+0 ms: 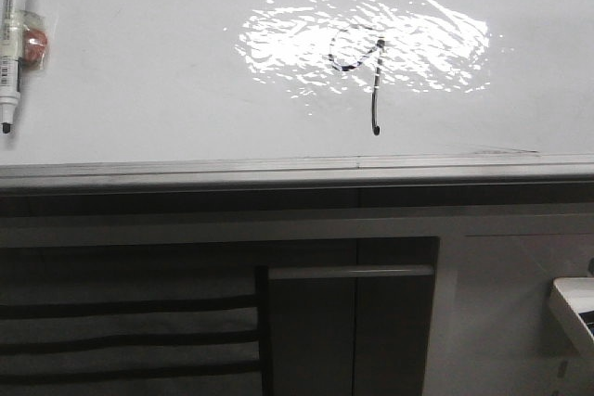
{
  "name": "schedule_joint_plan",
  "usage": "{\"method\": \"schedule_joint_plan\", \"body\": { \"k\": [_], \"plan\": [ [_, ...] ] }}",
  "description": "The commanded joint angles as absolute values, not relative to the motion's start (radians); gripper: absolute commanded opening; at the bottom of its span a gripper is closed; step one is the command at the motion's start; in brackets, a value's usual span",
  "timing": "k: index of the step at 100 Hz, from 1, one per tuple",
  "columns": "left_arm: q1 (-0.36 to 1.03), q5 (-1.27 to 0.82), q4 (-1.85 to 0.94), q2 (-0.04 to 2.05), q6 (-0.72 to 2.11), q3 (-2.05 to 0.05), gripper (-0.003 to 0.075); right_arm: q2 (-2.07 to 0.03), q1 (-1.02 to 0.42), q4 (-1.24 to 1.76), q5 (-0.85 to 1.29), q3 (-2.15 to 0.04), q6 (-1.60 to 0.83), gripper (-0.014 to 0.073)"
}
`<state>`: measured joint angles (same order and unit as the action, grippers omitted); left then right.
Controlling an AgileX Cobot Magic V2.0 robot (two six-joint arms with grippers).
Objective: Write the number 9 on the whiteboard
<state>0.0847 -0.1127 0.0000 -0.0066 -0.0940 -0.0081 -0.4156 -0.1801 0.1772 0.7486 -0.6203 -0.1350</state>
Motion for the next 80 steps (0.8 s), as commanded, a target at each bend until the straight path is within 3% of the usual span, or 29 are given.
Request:
{"method": "schedule_joint_plan", "body": {
  "k": [1,80],
  "plan": [
    [0.082,-0.026,-0.007,-0.034,-0.086,0.024,-0.002,-0.421,-0.172,0.177,0.68,-0.646,-0.138,-0.0072],
    [0.082,-0.035,-0.007,-0.032,-0.086,0.024,-0.002,-0.408,-0.172,0.175,0.668,-0.638,-0.14,-0.0072]
  ]
}}
